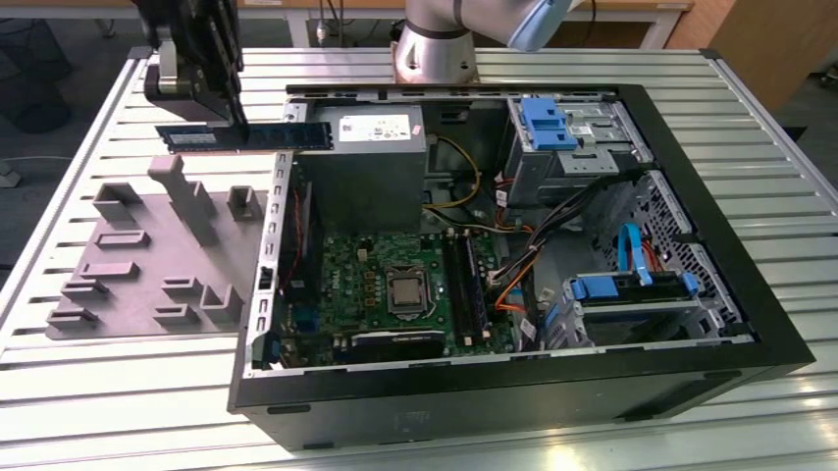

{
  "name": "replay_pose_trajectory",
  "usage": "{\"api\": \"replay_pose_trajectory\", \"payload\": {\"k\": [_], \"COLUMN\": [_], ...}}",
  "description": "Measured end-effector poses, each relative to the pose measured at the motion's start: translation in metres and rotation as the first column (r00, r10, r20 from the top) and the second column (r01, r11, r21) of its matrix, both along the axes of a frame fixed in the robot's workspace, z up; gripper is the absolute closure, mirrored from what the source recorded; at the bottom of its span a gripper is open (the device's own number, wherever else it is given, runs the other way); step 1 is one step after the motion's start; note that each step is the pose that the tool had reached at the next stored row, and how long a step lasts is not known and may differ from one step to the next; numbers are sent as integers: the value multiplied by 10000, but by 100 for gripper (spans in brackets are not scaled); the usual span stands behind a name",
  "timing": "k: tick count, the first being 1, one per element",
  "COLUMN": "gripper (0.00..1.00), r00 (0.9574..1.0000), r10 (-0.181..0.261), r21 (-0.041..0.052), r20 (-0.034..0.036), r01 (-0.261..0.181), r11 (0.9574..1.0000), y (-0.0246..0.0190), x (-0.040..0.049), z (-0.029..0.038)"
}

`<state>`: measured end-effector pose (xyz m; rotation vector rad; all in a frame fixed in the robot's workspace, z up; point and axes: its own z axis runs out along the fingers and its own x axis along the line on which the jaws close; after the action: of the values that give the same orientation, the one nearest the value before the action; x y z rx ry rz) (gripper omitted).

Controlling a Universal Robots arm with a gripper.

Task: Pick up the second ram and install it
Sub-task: 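Pick up the second ram and move it above second insertion slot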

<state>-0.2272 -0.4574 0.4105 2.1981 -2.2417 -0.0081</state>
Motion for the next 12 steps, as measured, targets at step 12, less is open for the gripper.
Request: {"api": "replay_pose_trajectory", "payload": {"k": [12], "gripper": [86], "r00": [10000], "r10": [1], "r21": [0], "r20": [0], "r01": [-1], "r11": [10000], "y": [0], "x": [159], "z": [0]}}
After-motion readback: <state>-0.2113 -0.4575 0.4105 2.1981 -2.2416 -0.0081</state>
